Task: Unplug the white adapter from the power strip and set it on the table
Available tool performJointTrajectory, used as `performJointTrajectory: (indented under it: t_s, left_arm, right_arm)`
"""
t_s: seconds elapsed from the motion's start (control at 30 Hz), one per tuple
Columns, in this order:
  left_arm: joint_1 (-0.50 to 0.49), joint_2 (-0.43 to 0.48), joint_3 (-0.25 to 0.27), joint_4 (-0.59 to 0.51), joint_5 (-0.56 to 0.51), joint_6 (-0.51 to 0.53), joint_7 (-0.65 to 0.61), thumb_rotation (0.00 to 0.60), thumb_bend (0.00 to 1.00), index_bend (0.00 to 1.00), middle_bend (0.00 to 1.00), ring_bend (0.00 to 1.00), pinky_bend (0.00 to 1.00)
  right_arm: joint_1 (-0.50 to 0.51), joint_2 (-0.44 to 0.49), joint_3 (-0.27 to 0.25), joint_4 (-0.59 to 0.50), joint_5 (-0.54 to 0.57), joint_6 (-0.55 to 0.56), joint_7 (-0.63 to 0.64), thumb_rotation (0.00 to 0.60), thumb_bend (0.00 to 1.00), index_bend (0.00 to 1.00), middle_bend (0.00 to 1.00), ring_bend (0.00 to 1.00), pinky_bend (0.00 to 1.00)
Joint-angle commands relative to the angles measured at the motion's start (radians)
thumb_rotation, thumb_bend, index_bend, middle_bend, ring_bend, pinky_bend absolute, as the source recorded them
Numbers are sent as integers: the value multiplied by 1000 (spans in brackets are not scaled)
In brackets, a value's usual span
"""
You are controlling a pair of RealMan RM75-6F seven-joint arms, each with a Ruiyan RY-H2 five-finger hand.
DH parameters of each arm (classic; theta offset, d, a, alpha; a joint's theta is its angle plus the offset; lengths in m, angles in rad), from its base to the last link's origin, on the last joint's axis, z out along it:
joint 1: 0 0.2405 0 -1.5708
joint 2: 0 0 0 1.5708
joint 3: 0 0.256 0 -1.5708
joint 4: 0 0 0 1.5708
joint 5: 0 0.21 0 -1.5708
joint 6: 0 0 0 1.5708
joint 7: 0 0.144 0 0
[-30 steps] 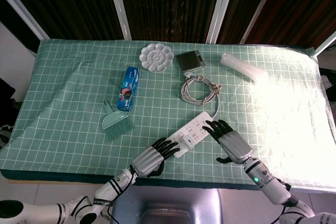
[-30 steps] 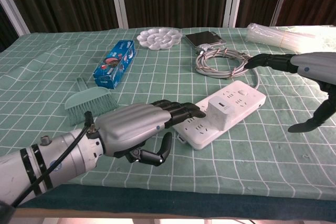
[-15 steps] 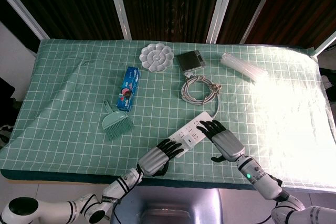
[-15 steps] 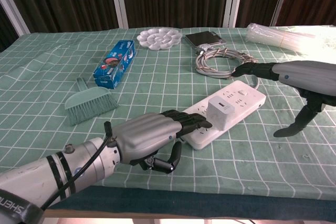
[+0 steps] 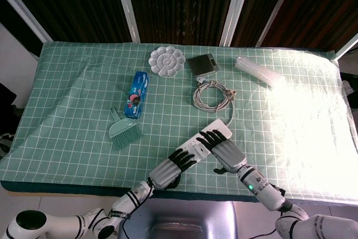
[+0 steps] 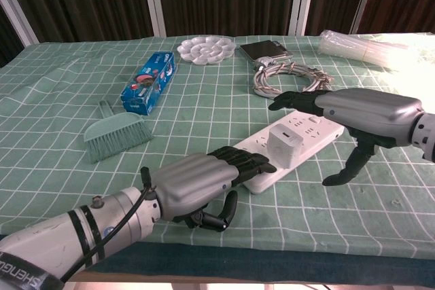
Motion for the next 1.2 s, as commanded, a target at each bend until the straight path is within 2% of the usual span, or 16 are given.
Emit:
performJointTrajectory:
  t_s: [0.03, 0.27, 0.37, 0.47, 0.53, 0.6, 0.83, 1.0, 1.2]
  left_arm:
    - [-2, -2, 4, 0, 0, 2, 3, 471, 859, 0, 0, 0, 4]
    - [-4, -6, 17, 0, -3, 5, 28, 489, 858, 0, 0, 0, 5]
    - [-3, -4, 23, -5, -6, 7, 32, 495, 859, 0, 0, 0, 5]
    - [-4, -5, 24, -5, -10, 5, 34, 493, 861, 0, 0, 0, 5]
    - [-5, -6, 26, -8, -13, 2, 35, 494, 867, 0, 0, 0, 5]
    - [-7, -8, 27, -9, -12, 2, 34, 499, 867, 0, 0, 0, 5]
    - [-9, -15, 33, 0, -13, 3, 35, 501, 862, 0, 0, 0, 5]
    - [-8, -17, 34, 7, -20, 2, 37, 502, 861, 0, 0, 0, 6]
    - [-11, -12, 36, 3, -16, 8, 38, 504, 861, 0, 0, 0, 6]
  right_arm:
    - [16, -36, 9, 30, 5, 4, -28, 600, 152, 0, 0, 0, 0]
    - [39, -119, 17, 115, -14, 40, -84, 600, 153, 0, 7, 0, 3]
    - [46, -138, 15, 142, -20, 44, -83, 600, 171, 11, 41, 0, 10]
    - [50, -154, 6, 167, -37, 54, -73, 600, 221, 60, 84, 4, 54]
    - [57, -166, -4, 189, -53, 55, -62, 600, 270, 59, 107, 14, 73]
    - [65, -175, -14, 210, -68, 51, -53, 600, 273, 60, 128, 26, 73]
    - [77, -204, -29, 254, -98, 64, -66, 600, 303, 235, 249, 94, 129]
    - [82, -202, -35, 258, -91, 52, -75, 600, 338, 283, 257, 126, 159]
    - [85, -196, -38, 255, -81, 46, -89, 600, 374, 290, 257, 127, 167]
